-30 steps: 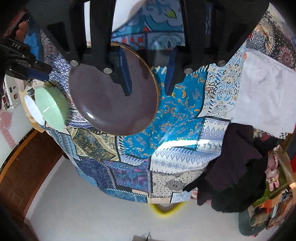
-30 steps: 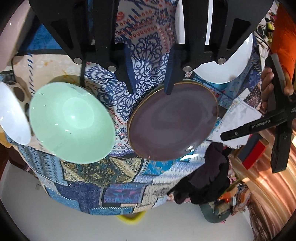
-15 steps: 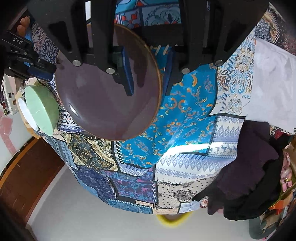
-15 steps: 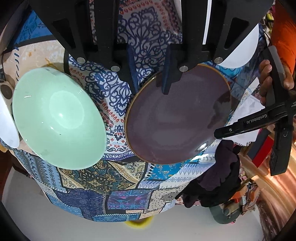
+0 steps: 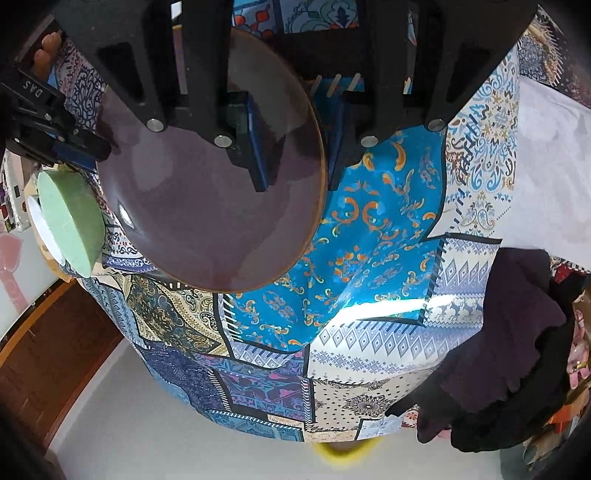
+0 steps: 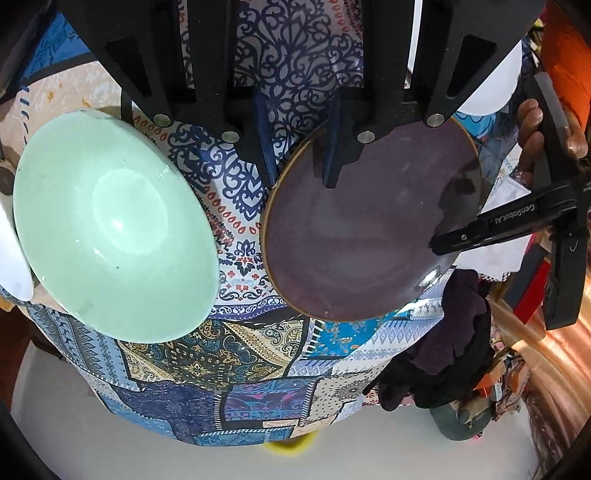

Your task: Organize plates and bowls

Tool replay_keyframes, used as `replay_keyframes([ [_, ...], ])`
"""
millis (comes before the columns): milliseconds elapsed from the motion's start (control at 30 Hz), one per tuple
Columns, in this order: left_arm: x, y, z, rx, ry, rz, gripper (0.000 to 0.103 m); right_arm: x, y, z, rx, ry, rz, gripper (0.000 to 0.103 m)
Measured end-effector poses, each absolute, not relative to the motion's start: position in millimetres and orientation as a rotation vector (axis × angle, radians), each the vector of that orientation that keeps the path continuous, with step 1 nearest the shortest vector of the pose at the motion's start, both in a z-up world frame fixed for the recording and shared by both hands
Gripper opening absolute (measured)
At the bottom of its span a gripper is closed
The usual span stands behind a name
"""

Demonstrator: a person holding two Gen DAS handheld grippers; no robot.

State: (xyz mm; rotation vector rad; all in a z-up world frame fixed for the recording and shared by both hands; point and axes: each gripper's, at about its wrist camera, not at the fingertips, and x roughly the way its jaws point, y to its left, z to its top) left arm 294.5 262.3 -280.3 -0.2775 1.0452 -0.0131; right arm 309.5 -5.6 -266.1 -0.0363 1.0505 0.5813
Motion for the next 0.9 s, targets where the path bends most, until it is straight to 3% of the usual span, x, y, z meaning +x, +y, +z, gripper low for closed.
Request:
replay_keyframes([
  [900,227,254,-265,-0.251,1.028,0.027,0.029,305,7,-264,-0.098,1.030,0.654,0.023],
])
